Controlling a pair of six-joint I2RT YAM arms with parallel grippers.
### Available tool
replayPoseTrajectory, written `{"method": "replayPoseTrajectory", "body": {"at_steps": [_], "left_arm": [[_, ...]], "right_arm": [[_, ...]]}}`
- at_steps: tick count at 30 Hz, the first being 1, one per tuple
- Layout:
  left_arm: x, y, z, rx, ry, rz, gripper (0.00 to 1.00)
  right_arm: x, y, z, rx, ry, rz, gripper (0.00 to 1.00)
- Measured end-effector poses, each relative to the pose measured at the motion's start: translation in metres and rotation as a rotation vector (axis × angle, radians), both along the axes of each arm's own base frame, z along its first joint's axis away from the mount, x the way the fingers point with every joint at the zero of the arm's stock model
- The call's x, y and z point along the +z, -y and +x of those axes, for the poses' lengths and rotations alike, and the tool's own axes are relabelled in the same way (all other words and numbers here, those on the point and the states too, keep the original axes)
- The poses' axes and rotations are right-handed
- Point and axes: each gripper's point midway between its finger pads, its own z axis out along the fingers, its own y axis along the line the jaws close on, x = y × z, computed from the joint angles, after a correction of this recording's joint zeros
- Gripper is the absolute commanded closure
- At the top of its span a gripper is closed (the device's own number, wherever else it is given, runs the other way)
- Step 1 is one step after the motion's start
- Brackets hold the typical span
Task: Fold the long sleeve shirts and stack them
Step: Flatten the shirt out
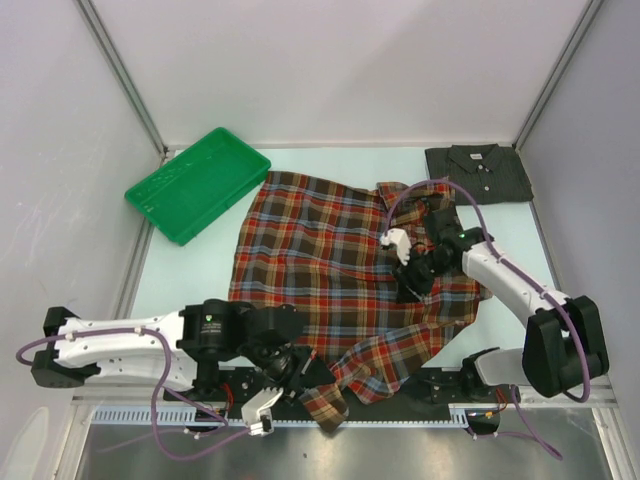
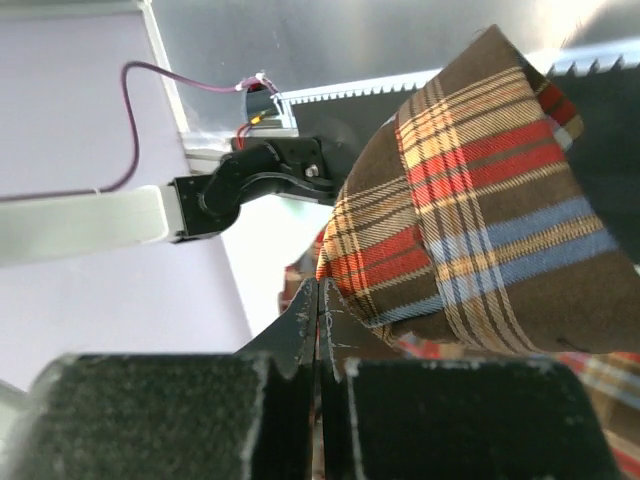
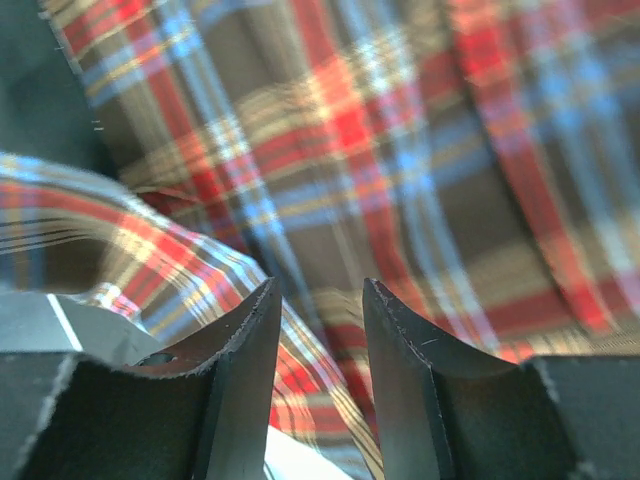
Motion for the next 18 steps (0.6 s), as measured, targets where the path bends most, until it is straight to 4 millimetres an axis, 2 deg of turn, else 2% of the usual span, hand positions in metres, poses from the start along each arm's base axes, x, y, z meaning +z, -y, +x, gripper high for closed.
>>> {"method": "replayPoseTrajectory", "body": {"at_steps": [4,9,14,18], "left_arm": [[-0.009,0.003,0.0,-0.046,0.072,-0.065,1.0],[0.001,0.01,-0.003,-0.073,0.137,-0.163,1.0],[0.016,0.016,-0.005,-0.083,0.171,-0.234,1.0],[0.029,0.018,-0.014,-0.109,0.181,-0.268,1.0]], "right_arm": [[-0.007,-0.019,-0.018,0.07,-0.027,0.014,0.56],[-0.019,-0.032,-0.04,0.146,-0.054,0.002,0.56],[-0.029,-0.043,-0.044,0.168,-0.082,-0.007,0.57],[-0.037,-0.05,-0.043,0.171,-0.09,-0.017,0.59]]}}
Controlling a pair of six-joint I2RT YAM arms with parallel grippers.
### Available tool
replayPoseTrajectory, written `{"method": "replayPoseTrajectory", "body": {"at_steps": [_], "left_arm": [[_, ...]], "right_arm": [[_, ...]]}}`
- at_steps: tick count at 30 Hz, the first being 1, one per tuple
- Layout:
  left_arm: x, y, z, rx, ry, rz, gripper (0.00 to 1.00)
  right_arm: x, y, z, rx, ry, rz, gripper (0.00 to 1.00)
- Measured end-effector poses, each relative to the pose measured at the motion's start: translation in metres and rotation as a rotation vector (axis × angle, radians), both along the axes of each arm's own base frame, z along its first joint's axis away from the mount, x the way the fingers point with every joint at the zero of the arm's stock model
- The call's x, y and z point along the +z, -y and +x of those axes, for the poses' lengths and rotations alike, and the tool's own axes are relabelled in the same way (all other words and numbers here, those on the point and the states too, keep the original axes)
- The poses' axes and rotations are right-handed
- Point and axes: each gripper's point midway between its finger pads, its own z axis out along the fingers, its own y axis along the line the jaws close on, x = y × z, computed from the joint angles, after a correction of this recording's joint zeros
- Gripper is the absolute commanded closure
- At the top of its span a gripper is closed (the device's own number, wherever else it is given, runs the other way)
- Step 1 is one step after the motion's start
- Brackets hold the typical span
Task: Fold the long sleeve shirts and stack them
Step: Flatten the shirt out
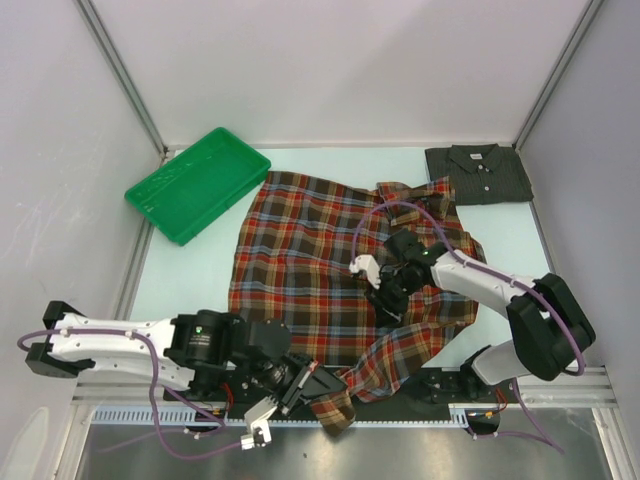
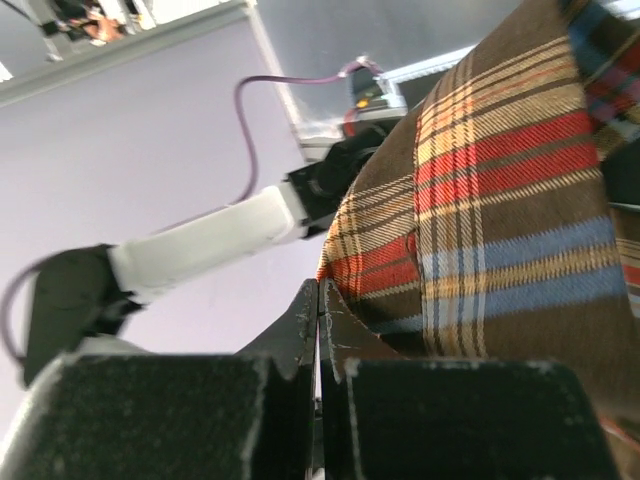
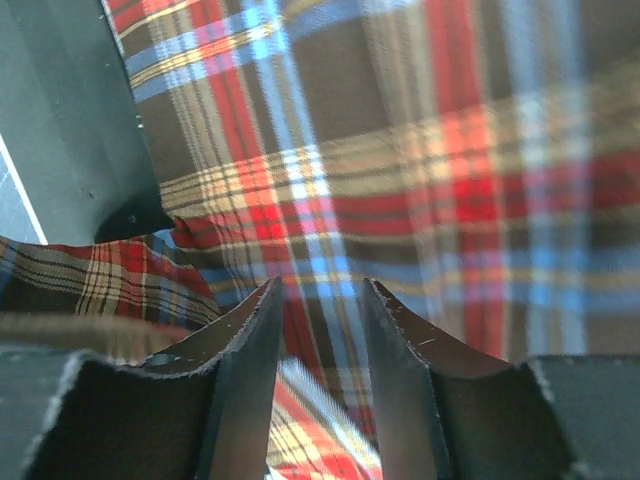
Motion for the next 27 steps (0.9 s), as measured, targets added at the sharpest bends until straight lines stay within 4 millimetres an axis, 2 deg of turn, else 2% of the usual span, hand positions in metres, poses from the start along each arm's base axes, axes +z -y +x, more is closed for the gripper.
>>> {"method": "replayPoseTrajectory", "body": {"at_steps": [5,8,9,14,16,18,19,20,23,24,27], "left_arm": [[0.012,0.0,-0.007,-0.02,0.012,-0.048,1.0],[0.018,0.0,-0.008,-0.022,0.02,-0.071,1.0],[0.019,0.0,-0.008,-0.019,0.023,-0.078,1.0],[0.026,-0.003,-0.004,0.006,0.028,-0.101,1.0],[0.024,-0.003,0.0,0.052,-0.001,-0.082,0.99],[0.014,-0.004,0.01,0.142,-0.059,-0.034,0.89],[0.008,-0.005,0.014,0.184,-0.092,-0.004,0.81],[-0.002,-0.006,0.021,0.242,-0.146,0.036,0.65],[-0.03,-0.013,0.067,0.521,-0.332,0.14,0.4],[-0.038,-0.017,0.086,0.636,-0.405,0.159,0.36],[-0.053,-0.028,0.146,0.97,-0.611,0.16,0.29]], "right_arm": [[-0.007,-0.017,-0.022,0.116,0.019,-0.025,0.64],[-0.008,-0.017,-0.035,0.171,0.011,-0.045,0.67],[-0.008,-0.01,-0.04,0.188,0.006,-0.066,0.74],[0.008,0.028,-0.051,0.259,0.044,-0.11,0.76],[0.015,0.043,-0.049,0.27,0.083,-0.138,0.75],[0.022,0.053,-0.046,0.263,0.086,-0.155,0.69],[0.025,0.056,-0.043,0.245,0.084,-0.158,0.68],[0.03,0.06,-0.034,0.209,0.09,-0.152,0.67],[0.052,0.076,0.01,0.014,0.13,-0.116,0.59],[0.059,0.077,0.019,-0.014,0.148,-0.107,0.58],[0.075,0.103,0.066,-0.217,0.17,-0.086,0.5]]}}
